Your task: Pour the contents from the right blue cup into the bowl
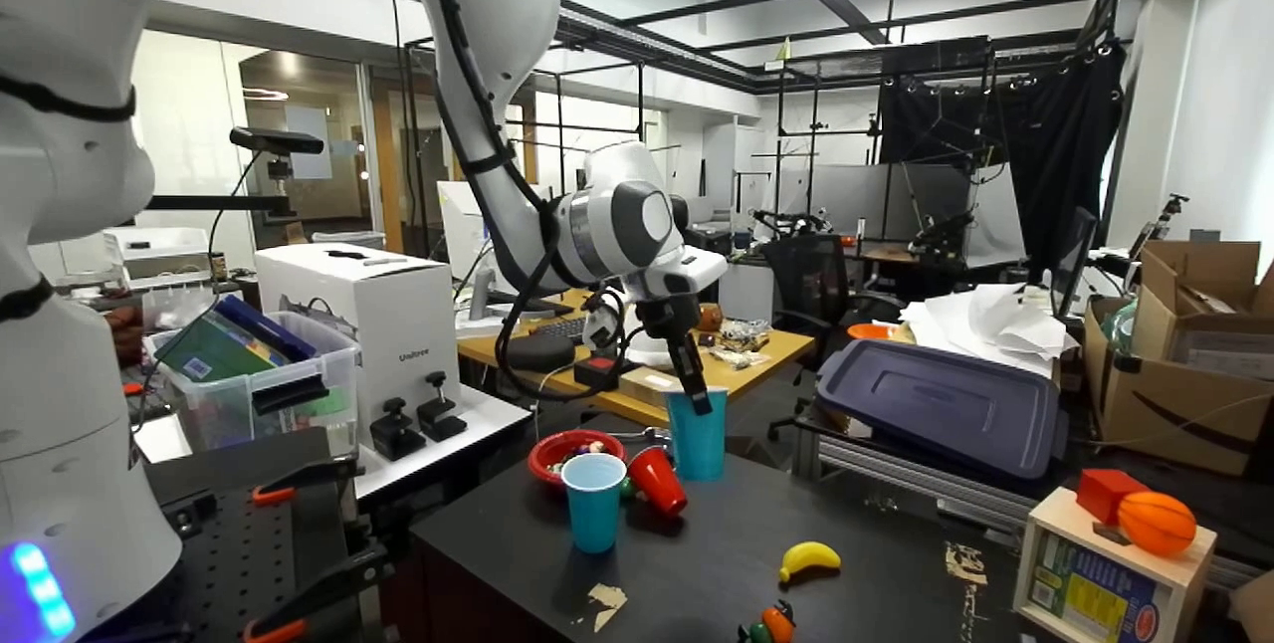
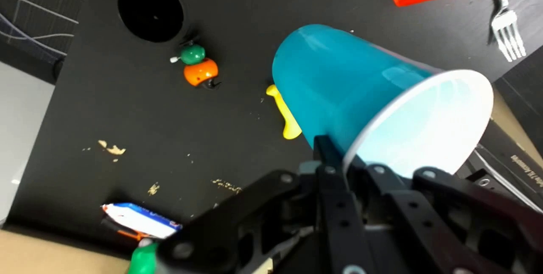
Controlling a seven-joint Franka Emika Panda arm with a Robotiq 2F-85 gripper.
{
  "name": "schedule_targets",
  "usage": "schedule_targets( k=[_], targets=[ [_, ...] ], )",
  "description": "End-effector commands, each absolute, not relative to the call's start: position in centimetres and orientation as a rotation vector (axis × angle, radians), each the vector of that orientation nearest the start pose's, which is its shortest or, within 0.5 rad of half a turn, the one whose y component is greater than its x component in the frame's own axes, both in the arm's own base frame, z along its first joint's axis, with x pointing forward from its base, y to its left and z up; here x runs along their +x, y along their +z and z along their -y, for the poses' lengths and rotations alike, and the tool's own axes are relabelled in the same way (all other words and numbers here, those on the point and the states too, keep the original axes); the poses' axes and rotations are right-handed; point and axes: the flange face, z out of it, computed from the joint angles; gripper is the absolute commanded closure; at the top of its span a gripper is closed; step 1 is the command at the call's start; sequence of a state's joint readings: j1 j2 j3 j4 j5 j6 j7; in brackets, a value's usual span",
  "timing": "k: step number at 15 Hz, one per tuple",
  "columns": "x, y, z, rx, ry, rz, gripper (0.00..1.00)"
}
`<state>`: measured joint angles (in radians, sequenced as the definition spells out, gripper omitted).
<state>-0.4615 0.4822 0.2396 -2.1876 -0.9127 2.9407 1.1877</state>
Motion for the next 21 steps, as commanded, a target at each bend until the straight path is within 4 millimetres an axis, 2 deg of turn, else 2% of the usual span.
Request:
schedule_targets(
  k=[1, 6, 9, 13, 18, 21],
  targets=[
    [57.0, 20.7, 8.4, -2.887, -0.485, -0.842, 0.99],
    [58.9, 23.1, 10.5, -2.805, -0.41, -0.769, 0.99],
    [60.0, 24.0, 13.0, -2.779, -0.426, -0.79, 0.99],
    [61.4, 23.8, 15.6, -2.769, -0.407, -0.806, 0.99],
    [62.7, 23.6, 17.5, -2.796, -0.352, -0.791, 0.99],
    [63.2, 22.5, 18.6, -2.793, -0.297, -0.805, 0.99]
  ],
)
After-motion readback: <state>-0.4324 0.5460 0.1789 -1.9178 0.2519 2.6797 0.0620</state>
